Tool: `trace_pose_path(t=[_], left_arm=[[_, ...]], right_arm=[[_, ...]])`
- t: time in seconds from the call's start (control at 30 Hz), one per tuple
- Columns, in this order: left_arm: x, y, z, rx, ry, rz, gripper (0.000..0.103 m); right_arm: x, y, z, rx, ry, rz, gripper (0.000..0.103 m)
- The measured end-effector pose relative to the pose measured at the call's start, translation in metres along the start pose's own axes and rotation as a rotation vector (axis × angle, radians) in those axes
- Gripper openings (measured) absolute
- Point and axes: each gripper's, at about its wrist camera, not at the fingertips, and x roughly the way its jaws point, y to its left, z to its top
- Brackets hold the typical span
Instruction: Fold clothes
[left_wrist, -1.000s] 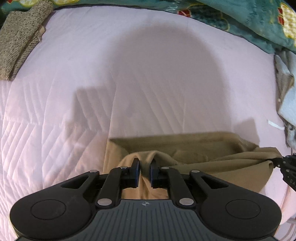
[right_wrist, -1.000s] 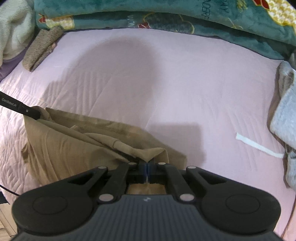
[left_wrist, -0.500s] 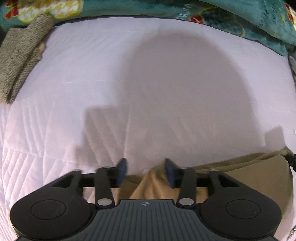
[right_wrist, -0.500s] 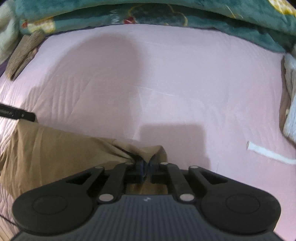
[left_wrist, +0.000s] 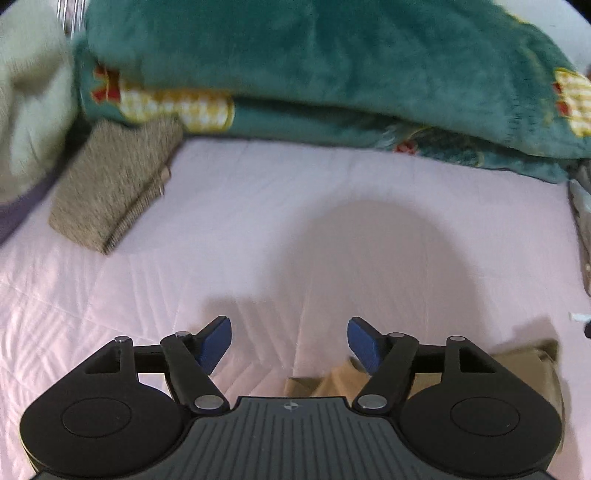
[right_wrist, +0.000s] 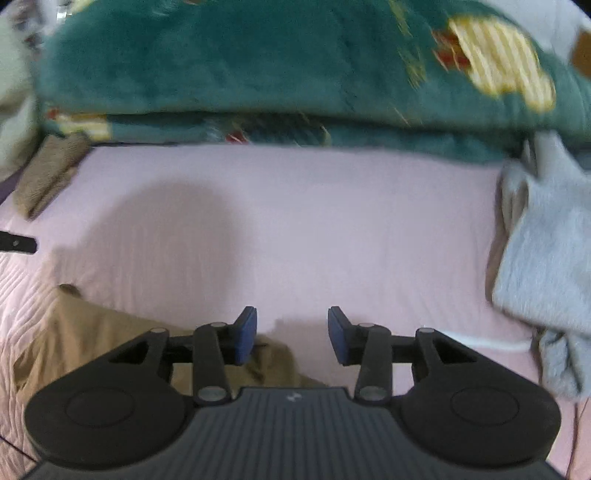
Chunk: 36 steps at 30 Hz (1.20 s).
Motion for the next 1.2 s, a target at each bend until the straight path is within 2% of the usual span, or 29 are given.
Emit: trace_pose_path(t=[0.1,0.17,0.23,0.3,0.33,0.4,0.6,0.7,0.8,0.97,1.13,1.2], left_arm=[[-0.008,-0.021,-0.021,0.01,0.017,-0.035,0.071],[-0.013,-0.034,-0.036,0.016,0.028,-0.058,0.071],[-0.018,-0.048,-0.05,0.023,0.039,-0.082,0.07],[-0.023,-0.062,-0.064,0.029,0.05,-0.105,0.068],[-0.022,-0.066,-0.068,0.028,0.045,-0.109,0.067],[-0.017,-0.074,-0.068,0.023,0.021,-0.106,0.056],[0.012,-0.093,-0.061,0.028,-0.005,-0.104,0.043],[0.023,-0.094,-0.061,0.037,0.005,-0.097,0.043],[0.035,-0.089,-0.067,0.059,0.028,-0.056,0.043],[0.051,-0.065,-0.074,0.039,0.069,-0.025,0.042],[0.055,-0.043,-0.077,0.074,0.06,0.019,0.048],[0.053,-0.033,-0.074,0.059,0.059,0.043,0.048]], right_arm=[[-0.006,0.031,-0.019,-0.054,0.0,0.04,0.03],[-0.007,0.046,-0.031,-0.06,0.008,0.052,0.02],[-0.008,0.06,-0.04,-0.061,0.019,0.059,0.016],[-0.006,0.07,-0.046,-0.054,0.029,0.073,0.006],[-0.005,0.076,-0.047,-0.058,0.026,0.065,0.005],[-0.002,0.085,-0.047,-0.07,0.005,0.047,0.004],[0.02,0.103,-0.043,-0.103,-0.039,0.024,0.003],[0.032,0.106,-0.046,-0.126,-0.029,0.029,0.002],[0.043,0.106,-0.052,-0.162,-0.008,0.015,0.002],[0.056,0.077,-0.064,-0.155,0.045,-0.035,0.002],[0.062,0.05,-0.076,-0.178,0.076,-0.063,0.0],[0.061,0.042,-0.077,-0.164,0.075,-0.072,0.0]])
